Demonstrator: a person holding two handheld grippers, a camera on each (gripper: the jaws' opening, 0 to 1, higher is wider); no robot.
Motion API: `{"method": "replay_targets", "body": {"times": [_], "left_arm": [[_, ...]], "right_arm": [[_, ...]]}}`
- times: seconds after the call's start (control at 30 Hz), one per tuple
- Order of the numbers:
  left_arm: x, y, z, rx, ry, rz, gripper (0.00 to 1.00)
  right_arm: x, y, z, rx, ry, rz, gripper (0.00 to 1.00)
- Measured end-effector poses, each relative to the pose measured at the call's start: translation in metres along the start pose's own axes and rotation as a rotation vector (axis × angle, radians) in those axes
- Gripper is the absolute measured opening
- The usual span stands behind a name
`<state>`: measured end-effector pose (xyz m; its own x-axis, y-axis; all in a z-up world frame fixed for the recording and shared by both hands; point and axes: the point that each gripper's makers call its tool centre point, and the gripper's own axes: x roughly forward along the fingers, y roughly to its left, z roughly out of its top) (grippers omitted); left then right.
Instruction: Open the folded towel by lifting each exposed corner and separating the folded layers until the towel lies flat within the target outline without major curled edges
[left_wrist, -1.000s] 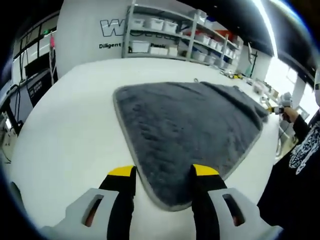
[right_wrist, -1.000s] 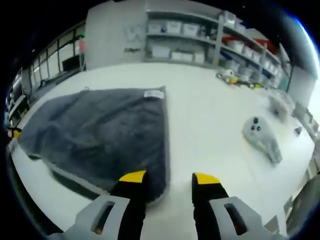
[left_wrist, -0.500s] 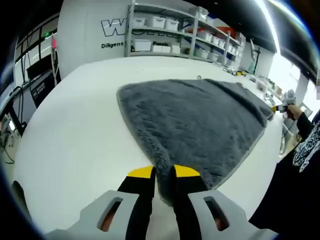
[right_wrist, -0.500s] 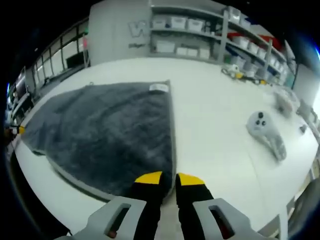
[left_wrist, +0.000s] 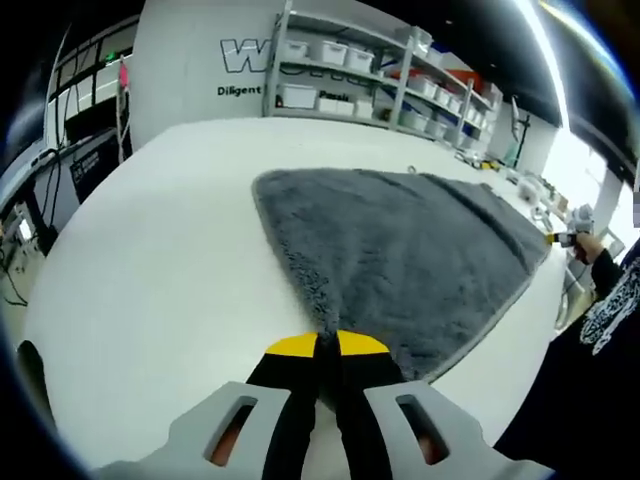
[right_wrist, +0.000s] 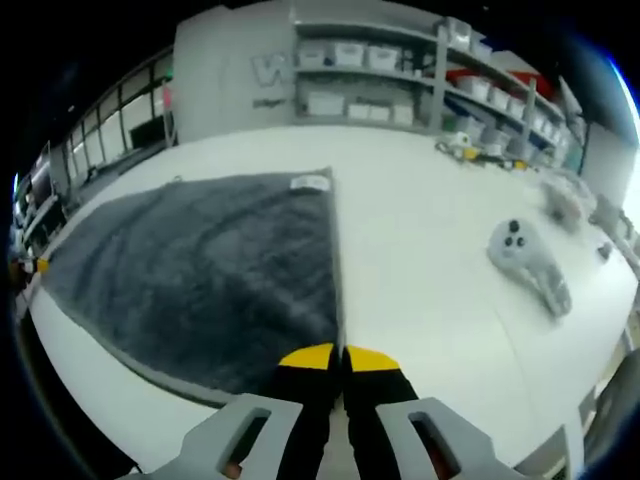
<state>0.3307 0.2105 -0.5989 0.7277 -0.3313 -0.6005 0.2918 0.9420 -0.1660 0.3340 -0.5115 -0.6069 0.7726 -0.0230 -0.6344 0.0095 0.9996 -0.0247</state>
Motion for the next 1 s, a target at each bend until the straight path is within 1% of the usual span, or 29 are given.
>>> {"method": "replay_targets", "body": {"times": [0.17,0.47,0.53,0.63,0.77,1.0], "left_arm": [[-0.001,0.009,-0.004,-0.017,0.002,0.006,0.02],[-0.006,0.012,-0.008,-0.059,-0.008,-0.009,0.01],[-0.007,0.013,-0.008,-0.056,-0.009,-0.007,0.01],[-0.008,0.017,-0.008,-0.027,-0.007,0.014,0.01],[-0.007,0.019,-0.008,-0.013,-0.011,0.03,0.01],[-0.007,0.019,-0.008,-0.011,-0.016,0.031,0.01]], "right_arm": [[0.0,0.0,0.0,-0.001,-0.001,0.001,0.0],[0.001,0.001,0.0,-0.002,0.012,0.008,0.0],[0.001,0.001,0.0,-0.004,0.015,0.008,0.0],[0.0,0.002,0.0,-0.009,0.015,0.007,0.0],[0.001,0.001,-0.001,-0.007,0.012,0.009,0.0],[0.001,0.001,0.0,-0.005,0.017,0.009,0.0]]}}
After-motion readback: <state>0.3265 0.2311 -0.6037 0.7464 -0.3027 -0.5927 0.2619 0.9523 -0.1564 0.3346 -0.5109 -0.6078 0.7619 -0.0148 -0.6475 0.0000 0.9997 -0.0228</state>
